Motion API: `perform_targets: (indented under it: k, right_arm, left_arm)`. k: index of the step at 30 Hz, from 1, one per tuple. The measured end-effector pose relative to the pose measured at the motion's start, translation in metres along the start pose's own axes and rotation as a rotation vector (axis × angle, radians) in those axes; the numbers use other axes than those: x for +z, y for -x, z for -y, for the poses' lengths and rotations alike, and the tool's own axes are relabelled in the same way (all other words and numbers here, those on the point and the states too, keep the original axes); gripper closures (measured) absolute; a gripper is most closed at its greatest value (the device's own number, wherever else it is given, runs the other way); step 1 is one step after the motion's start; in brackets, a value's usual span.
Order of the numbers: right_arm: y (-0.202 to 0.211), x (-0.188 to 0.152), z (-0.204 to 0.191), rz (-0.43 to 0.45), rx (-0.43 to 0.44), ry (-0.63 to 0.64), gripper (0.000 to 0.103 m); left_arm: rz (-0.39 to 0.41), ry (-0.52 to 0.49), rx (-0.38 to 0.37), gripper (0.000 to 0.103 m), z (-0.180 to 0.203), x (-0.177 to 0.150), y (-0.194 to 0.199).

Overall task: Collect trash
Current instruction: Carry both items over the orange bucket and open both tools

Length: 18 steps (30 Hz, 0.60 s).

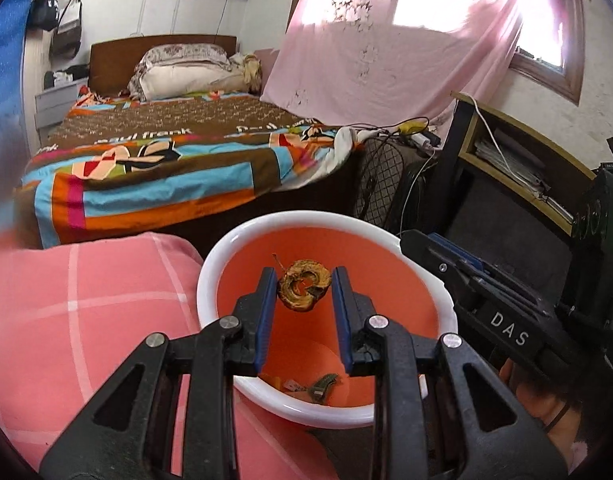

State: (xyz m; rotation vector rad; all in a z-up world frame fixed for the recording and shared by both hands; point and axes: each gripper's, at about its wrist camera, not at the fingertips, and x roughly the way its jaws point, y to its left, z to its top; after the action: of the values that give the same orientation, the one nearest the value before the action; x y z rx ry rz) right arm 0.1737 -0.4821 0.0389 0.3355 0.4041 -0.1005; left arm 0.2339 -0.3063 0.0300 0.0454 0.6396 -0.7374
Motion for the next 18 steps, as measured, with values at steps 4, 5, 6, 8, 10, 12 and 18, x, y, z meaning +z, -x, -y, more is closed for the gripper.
perform_targets:
  k: [4,5,6,8,10,12,18]
  right_arm:
    - [-0.004,-0.003,0.003,-0.031,0.005,-0.012,0.073]
    - [-0.004,-0.003,0.003,-0.034,0.007,-0.013,0.073]
    - [-0.004,-0.003,0.003,-0.038,0.009,-0.013,0.073]
    - [-0.004,-0.004,0.002,-0.044,0.010,-0.013,0.073]
    - [-0.006,-0.004,0.001,-0.054,0.014,-0.014,0.073]
    - [-0.008,-0.004,0.001,-0.065,0.011,-0.013,0.073]
    - [-0.011,-0.004,0.003,-0.078,-0.002,-0.023,0.064]
  left_arm:
    - [-0.032,0.033,-0.014,0.072,-0.002,-0.001,-0.004]
    - [-0.034,0.035,-0.014,0.072,-0.003,-0.001,-0.004]
    - [-0.036,0.037,-0.014,0.072,-0.003,0.000,-0.005]
    - [-0.045,0.048,-0.017,0.072,-0.005,-0.001,-0.006]
    - [-0.055,0.061,-0.021,0.072,-0.008,0.000,-0.007]
    - [-0.063,0.071,-0.023,0.071,-0.010,0.000,-0.008]
    - [-0.078,0.097,-0.022,0.062,-0.015,-0.001,-0.008]
